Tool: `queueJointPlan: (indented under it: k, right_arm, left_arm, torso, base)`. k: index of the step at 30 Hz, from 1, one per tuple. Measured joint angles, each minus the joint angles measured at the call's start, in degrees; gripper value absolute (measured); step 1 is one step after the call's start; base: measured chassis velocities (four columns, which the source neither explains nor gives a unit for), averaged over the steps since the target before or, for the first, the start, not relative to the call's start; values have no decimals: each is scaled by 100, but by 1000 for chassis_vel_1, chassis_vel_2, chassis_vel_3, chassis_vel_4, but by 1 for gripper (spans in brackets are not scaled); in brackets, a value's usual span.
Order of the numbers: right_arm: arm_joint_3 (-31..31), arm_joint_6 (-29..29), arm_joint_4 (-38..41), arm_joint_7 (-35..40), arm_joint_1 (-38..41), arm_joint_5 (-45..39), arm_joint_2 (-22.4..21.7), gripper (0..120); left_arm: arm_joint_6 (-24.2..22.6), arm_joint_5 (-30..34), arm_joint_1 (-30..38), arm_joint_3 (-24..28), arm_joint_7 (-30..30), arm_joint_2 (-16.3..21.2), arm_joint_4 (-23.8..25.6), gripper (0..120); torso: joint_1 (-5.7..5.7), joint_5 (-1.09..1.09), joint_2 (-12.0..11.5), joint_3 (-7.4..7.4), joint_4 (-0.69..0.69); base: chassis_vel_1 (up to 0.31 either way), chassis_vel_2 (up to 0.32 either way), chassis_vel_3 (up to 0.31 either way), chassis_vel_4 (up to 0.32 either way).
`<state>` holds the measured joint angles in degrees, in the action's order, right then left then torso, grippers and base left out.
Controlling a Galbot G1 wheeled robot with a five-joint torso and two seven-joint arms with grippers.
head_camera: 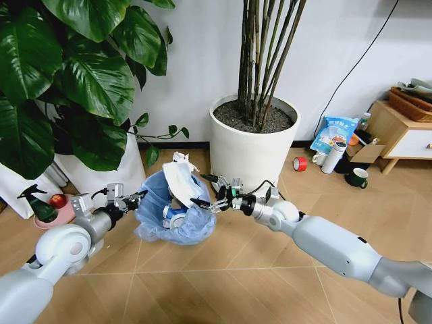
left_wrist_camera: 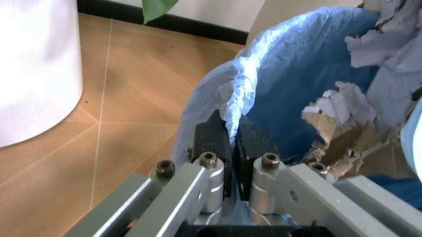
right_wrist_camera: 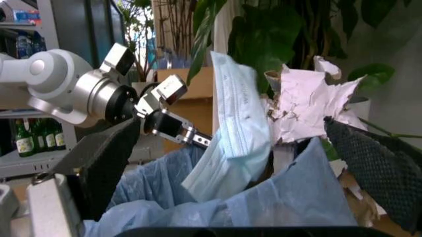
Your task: Pick up the trash bin and place the garbage on the floor into it.
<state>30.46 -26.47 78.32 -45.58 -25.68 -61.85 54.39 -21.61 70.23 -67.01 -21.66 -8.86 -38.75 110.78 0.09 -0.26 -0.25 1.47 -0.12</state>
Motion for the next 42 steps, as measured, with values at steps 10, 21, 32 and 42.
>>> queueJointPlan:
  k: [10,21,32,42]
  right_arm:
    - [-591,-58,-91,550,-239,-15,6,100]
    - [-2283,-147,-826,2346,-1603,627,-90,100]
    - [-4339,-301,-601,3644,-3539,1876,-52,100]
    - [-5153,-340,-295,3579,-4272,2089,33,100]
  left_arm:
    - [1,-18,-112,-89,-8,-14,-13,0]
    - [82,-166,-477,-367,-29,-293,-81,0]
    - [207,-483,-993,-702,100,-430,-8,0]
    - [284,-670,-1325,-993,224,-541,-29,0]
  torso:
    - [0,0,0,0,1]
    - [1,1,0,0,0]
    - [0,3,0,-1,-1]
    - [0,2,1,-2,0]
  base:
    - [0,0,0,0]
    - [0,0,0,0]
    - [0,0,0,0]
    - [0,0,0,0]
